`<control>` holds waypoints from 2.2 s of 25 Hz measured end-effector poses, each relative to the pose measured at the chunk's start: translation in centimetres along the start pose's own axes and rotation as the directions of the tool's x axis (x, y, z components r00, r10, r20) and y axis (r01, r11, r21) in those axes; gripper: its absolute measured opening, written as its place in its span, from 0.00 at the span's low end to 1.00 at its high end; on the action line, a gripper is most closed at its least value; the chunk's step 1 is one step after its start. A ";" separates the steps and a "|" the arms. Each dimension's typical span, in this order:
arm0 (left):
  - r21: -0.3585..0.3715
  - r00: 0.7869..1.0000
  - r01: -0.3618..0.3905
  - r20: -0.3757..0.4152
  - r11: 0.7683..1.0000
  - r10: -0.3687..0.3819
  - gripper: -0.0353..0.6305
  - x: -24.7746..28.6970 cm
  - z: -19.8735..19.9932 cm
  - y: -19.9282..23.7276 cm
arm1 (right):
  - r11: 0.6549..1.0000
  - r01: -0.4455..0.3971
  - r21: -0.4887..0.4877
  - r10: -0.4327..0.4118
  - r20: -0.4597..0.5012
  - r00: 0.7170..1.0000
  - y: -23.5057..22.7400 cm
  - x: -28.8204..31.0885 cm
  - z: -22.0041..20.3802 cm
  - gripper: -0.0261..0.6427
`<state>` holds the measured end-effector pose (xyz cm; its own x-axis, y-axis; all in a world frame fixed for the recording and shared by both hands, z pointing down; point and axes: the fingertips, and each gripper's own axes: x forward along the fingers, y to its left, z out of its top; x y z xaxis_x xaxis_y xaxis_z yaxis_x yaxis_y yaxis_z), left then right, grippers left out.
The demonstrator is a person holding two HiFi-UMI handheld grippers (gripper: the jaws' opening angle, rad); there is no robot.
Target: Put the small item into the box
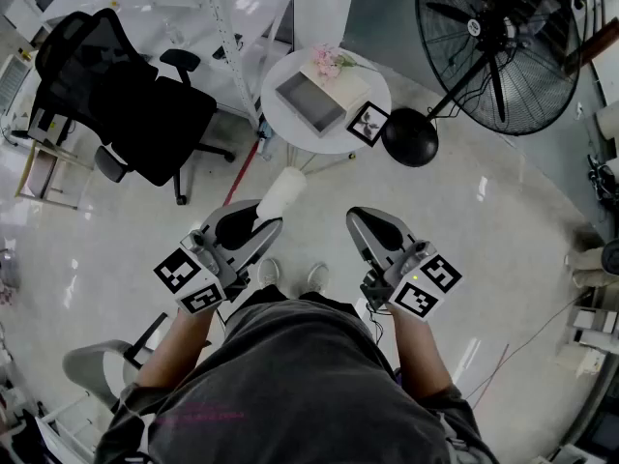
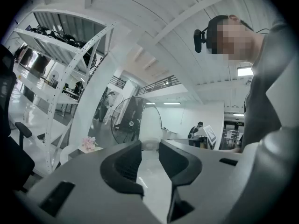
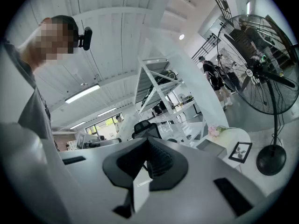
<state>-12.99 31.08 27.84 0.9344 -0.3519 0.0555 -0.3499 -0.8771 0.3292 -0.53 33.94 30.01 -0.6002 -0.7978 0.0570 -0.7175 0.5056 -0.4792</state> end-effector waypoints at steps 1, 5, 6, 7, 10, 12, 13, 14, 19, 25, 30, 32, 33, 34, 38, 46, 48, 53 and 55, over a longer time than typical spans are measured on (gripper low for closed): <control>0.001 1.000 -0.002 0.002 1.000 0.002 0.24 0.2 0.0 -0.1 | 1.000 0.000 -0.001 0.000 -0.001 1.000 -0.2 -0.1 0.0 0.07; 0.002 1.000 -0.012 0.004 1.000 0.012 0.24 1.1 0.0 -0.5 | 1.000 0.001 0.010 -0.001 0.006 1.000 -1.2 -0.7 0.5 0.07; 0.003 1.000 -0.015 0.004 1.000 0.015 0.24 1.4 -0.1 -0.6 | 1.000 0.003 0.017 -0.004 0.009 1.000 -1.5 -0.9 0.6 0.07; 0.003 1.000 -0.018 0.004 1.000 0.018 0.24 1.6 -0.1 -0.8 | 1.000 0.005 0.022 -0.005 0.011 1.000 -1.9 -1.1 0.8 0.07; 0.005 1.000 -0.026 0.009 1.000 0.026 0.24 2.5 -0.3 -1.4 | 1.000 0.002 0.025 -0.002 0.007 1.000 -2.8 -1.9 1.0 0.07; 0.005 0.999 -0.034 0.013 0.999 0.034 0.24 3.0 -0.4 -1.9 | 1.000 -0.003 0.027 0.002 0.005 1.000 -3.3 -2.5 1.1 0.08; 0.006 0.999 -0.038 0.014 0.999 0.038 0.24 3.2 -0.5 -2.1 | 1.000 -0.005 0.029 0.005 0.004 1.000 -3.6 -2.9 1.1 0.08; 0.006 0.999 -0.042 0.015 0.999 0.042 0.24 3.4 -0.6 -2.2 | 0.999 -0.007 0.032 0.007 0.003 1.000 -3.8 -3.2 1.1 0.08; 0.000 0.998 -0.059 0.016 0.998 0.059 0.24 4.4 -1.0 -2.3 | 0.999 -0.009 0.042 0.008 0.003 1.000 -5.1 -4.2 1.3 0.07; -0.008 0.997 -0.071 0.018 0.997 0.071 0.24 5.7 -0.6 -0.9 | 0.999 -0.018 0.048 0.018 -0.001 1.000 -6.5 -3.3 2.0 0.08; -0.029 0.997 -0.074 0.021 0.997 0.075 0.24 6.8 -0.6 1.2 | 0.999 -0.010 0.052 0.011 -0.018 1.000 -8.2 -2.0 2.3 0.08; -0.032 0.997 -0.075 0.021 0.997 0.075 0.24 7.3 -0.5 2.4 | 0.998 -0.007 0.056 0.008 -0.022 1.000 -9.1 -1.1 2.4 0.07; -0.035 0.997 -0.075 0.021 0.997 0.076 0.24 7.6 -0.4 3.1 | 0.998 -0.006 0.056 0.008 -0.024 1.000 -9.5 -0.5 2.6 0.08; -0.037 0.997 -0.075 0.021 0.996 0.076 0.24 8.0 -0.2 3.9 | 0.998 -0.006 0.056 0.007 -0.026 1.000 -10.0 0.1 2.7 0.07; -0.048 0.997 -0.074 0.015 0.996 0.075 0.24 9.1 0.2 7.3 | 0.998 -0.007 0.057 0.010 -0.038 0.999 -11.7 3.2 3.3 0.08; -0.072 0.998 -0.057 0.000 0.996 0.057 0.24 11.6 1.8 15.7 | 0.997 -0.002 0.078 0.007 -0.067 0.998 -15.3 11.1 4.3 0.07; -0.080 0.998 -0.055 -0.006 0.995 0.054 0.24 11.9 2.1 17.6 | 0.997 0.001 0.083 0.006 -0.079 0.997 -16.0 12.8 4.3 0.08; -0.094 0.999 -0.043 -0.019 0.995 0.042 0.24 12.4 3.0 20.8 | 0.996 0.013 0.090 -0.005 -0.092 0.996 -16.9 15.9 5.0 0.08; -0.102 0.999 -0.036 -0.024 0.994 0.033 0.24 12.8 3.4 23.0 | 0.995 0.023 0.096 -0.013 -0.098 0.995 -17.7 18.0 5.2 0.08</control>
<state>-9.33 5.31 32.96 0.9235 -0.3729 0.0895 -0.3744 -0.8260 0.4214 3.21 8.92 35.01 -0.6224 -0.7684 0.1491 -0.6938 0.4534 -0.5596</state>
